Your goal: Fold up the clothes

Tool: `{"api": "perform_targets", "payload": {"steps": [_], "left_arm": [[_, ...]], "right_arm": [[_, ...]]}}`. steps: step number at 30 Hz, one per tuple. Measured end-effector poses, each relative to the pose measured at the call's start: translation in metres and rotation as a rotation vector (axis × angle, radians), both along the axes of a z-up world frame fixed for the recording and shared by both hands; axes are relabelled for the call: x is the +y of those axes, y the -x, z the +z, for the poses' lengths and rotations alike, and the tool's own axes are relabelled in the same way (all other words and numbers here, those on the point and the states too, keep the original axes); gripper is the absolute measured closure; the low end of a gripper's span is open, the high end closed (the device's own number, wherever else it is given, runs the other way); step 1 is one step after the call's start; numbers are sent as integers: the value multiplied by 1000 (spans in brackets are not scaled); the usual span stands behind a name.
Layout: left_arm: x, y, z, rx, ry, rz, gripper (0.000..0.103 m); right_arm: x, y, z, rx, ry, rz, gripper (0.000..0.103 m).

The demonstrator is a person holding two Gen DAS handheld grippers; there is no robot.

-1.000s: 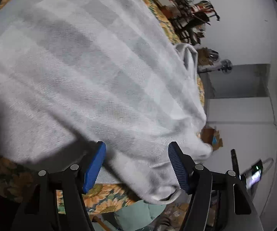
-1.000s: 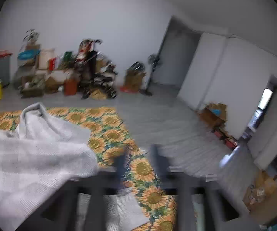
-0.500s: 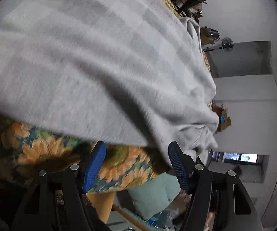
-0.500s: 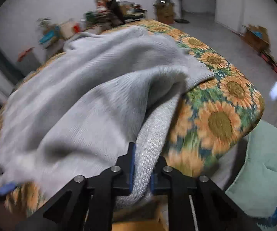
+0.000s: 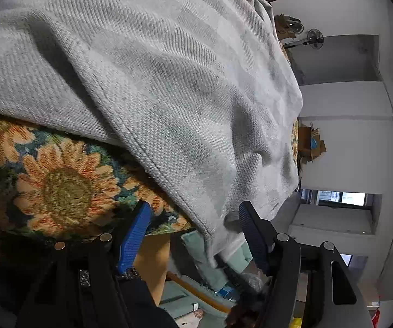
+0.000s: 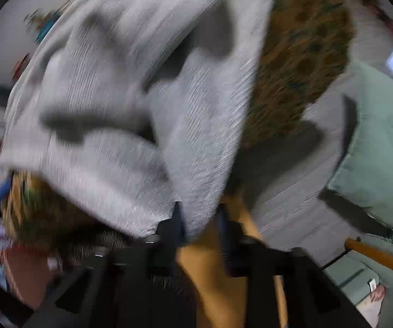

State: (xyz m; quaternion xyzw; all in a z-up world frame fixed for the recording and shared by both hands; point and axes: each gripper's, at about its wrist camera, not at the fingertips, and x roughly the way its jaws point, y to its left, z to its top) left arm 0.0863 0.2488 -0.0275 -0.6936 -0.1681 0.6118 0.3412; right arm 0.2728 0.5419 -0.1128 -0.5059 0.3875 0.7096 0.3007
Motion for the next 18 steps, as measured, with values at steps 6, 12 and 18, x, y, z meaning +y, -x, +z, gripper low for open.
{"api": "perform_targets", "payload": {"steps": [6,12,18], "left_arm": [[-11,12,6,39,4,62,35],[0,11,-4,42,59,47,35],[12,8,-14,31,104,17,35]], "right_arm": [[36,-6,74,180,-248,-109,41],[80,15,42,284,-163,-109,38],[81,18,56,315,-216,-25,97]]}}
